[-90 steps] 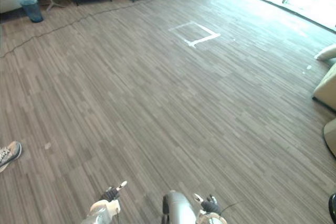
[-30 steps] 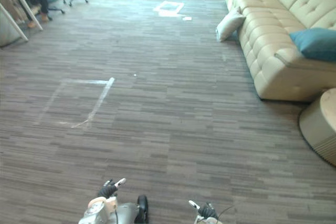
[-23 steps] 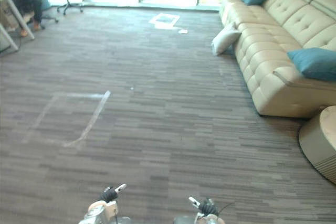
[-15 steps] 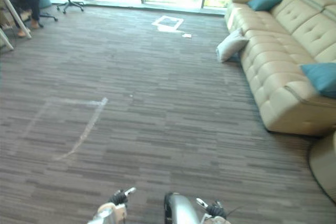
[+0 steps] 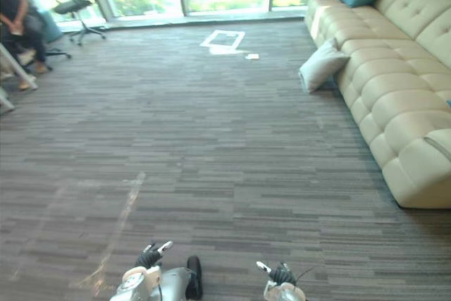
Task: Pick up cushions and gather them together orderly.
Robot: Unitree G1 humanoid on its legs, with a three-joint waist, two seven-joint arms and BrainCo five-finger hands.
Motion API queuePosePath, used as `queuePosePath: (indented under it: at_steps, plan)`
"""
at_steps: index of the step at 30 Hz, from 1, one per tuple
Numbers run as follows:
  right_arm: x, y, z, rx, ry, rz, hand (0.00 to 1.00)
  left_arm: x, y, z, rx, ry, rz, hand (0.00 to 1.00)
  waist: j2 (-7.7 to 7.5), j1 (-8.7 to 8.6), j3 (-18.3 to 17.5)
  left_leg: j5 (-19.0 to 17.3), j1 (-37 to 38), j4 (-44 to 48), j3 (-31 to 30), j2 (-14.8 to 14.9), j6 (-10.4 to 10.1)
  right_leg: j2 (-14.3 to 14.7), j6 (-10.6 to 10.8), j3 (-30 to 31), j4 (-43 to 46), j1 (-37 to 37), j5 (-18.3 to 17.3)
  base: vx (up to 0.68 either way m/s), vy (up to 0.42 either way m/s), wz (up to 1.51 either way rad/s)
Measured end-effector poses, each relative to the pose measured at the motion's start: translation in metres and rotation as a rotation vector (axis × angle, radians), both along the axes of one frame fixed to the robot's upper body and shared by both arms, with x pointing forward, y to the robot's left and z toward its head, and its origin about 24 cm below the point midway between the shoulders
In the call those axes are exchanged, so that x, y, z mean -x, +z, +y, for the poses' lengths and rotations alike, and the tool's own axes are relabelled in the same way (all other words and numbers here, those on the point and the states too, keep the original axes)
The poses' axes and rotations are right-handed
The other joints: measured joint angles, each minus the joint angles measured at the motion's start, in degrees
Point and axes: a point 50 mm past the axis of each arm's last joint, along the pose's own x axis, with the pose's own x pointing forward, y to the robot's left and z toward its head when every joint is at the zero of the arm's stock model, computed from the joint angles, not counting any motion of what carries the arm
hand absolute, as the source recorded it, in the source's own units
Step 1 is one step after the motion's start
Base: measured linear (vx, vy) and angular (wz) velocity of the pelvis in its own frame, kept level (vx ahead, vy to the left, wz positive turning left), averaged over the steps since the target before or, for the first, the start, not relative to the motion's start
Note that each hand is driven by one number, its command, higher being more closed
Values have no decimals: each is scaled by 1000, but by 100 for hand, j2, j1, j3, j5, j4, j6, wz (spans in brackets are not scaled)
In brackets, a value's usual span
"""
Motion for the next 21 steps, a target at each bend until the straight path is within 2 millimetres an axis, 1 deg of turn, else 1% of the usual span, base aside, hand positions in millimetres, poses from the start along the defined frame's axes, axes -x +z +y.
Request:
queuePosePath:
  at_steps: [1,2,3,4,5,6,7,8,9,10,11,12,13,14,15,16,17,18,19,20,21]
  plan:
    - [3,-1,3,-11,-7,10,0,0,-1,2,-5,-2,8,0,-85,-3,27,-98,250,-37,39,-103,81,5,172,185,704,-198,319,626,304,-32]
    - [8,-3,7,-22,-8,21,0,3,-2,4,-8,-3,27,0,-120,-18,47,-282,741,-279,67,-185,135,188,555,429,2247,-800,1072,486,229,-36]
    - [7,-2,8,-26,-1,15,0,4,-3,5,-9,-4,30,0,-99,-24,59,-341,899,-363,68,-200,132,261,639,452,2750,-1035,1202,550,243,-38]
    - [4,-1,2,-8,8,-2,0,7,-5,3,-3,-11,59,0,-22,-117,111,-471,1372,-602,55,-243,134,451,620,352,3801,-1575,1194,455,183,-22]
    - [5,0,-3,9,9,-1,0,6,-7,-2,7,-40,79,0,63,-175,160,-536,1884,-938,46,-250,134,633,539,70,4341,-2104,942,541,215,-17]
    - [7,0,-5,15,8,2,0,6,-7,-4,9,-52,85,0,80,-182,164,-541,2043,-1056,53,-250,134,673,499,-54,4415,-2296,855,523,189,-12]
    - [7,1,-8,25,4,-4,0,4,-8,-9,18,-65,87,0,107,-210,184,-602,2438,-1396,49,-251,156,768,373,-506,4394,-2885,634,438,118,2]
    - [-2,4,-12,34,1,-34,0,2,-8,-13,27,-77,96,0,115,-245,248,-644,2811,-1665,8,-262,151,816,42,-964,4027,-3288,408,441,93,8]
    - [-1,4,-13,35,-3,-33,0,2,-9,-15,33,-79,99,0,119,-278,275,-653,2938,-1736,-17,-263,167,838,-60,-1093,3831,-3382,354,352,40,23]
    - [-3,4,-13,37,-5,-37,0,1,-9,-19,42,-81,100,0,116,-338,316,-698,3096,-1805,-53,-263,240,874,-177,-1329,3244,-3521,327,420,0,54]
    - [-8,6,-14,38,-22,-56,0,-3,-7,-24,52,-90,87,0,128,-427,333,-957,3307,-1874,-176,-262,347,927,-327,-1608,1896,-3641,572,434,-23,69]
    - [-8,6,-15,38,-34,-58,0,-6,-6,-27,55,-97,79,0,131,-449,335,-1126,3362,-1891,-233,-262,304,932,-391,-1643,1485,-3725,728,569,-71,81]
    - [-9,6,-17,37,-48,-60,0,-10,-5,-31,63,-105,68,0,132,-441,384,-1327,3529,-1984,-293,-288,45,949,-643,-1651,1117,-3807,1241,448,-83,46]
    - [-10,6,-20,41,-54,-58,0,-7,-6,-36,74,-106,76,0,224,-441,399,-1358,3667,-2033,-361,-262,47,990,-929,-1644,1331,-3804,1292,568,-95,28]
    - [-11,6,-22,45,-53,-54,0,4,-10,-35,75,-109,103,0,357,-443,321,-1316,3671,-1788,-489,-189,52,1004,-1034,-1663,1619,-3799,905,639,-159,13]
    - [-14,8,-23,46,-63,-65,0,6,-10,-34,69,-104,109,0,446,-452,372,-1266,3531,-1148,-719,-125,3,921,-1111,-1756,1797,-3675,698,517,-136,14]
    - [-15,8,-25,50,-66,-68,0,6,-10,-34,70,-106,108,0,509,-470,385,-1241,3449,-899,-785,-68,-39,932,-1119,-1783,1795,-3598,651,508,-177,27]
    - [-15,9,-28,56,-68,-67,0,5,-10,-34,71,-103,105,0,628,-499,370,-1126,3199,-159,-951,47,-234,952,-1169,-1870,1685,-3403,586,556,-144,29]
    - [-16,8,-27,54,-54,-64,0,4,-9,-33,76,-80,99,0,736,-496,372,-485,2508,1381,-1188,151,-874,1016,-1190,-1907,1329,-2997,514,556,-144,22]
    - [-17,9,-27,56,-43,-66,0,5,-10,-31,75,-65,98,0,744,-477,381,28,2161,2012,-1231,194,-1124,1034,-1205,-1871,1135,-2783,456,560,-117,3]
    - [-20,10,-25,59,-18,-70,0,8,-10,-27,69,-55,100,0,718,-427,421,217,1688,2924,-1156,335,-1094,1114,-1234,-1773,849,-2462,381,422,-59,-20]
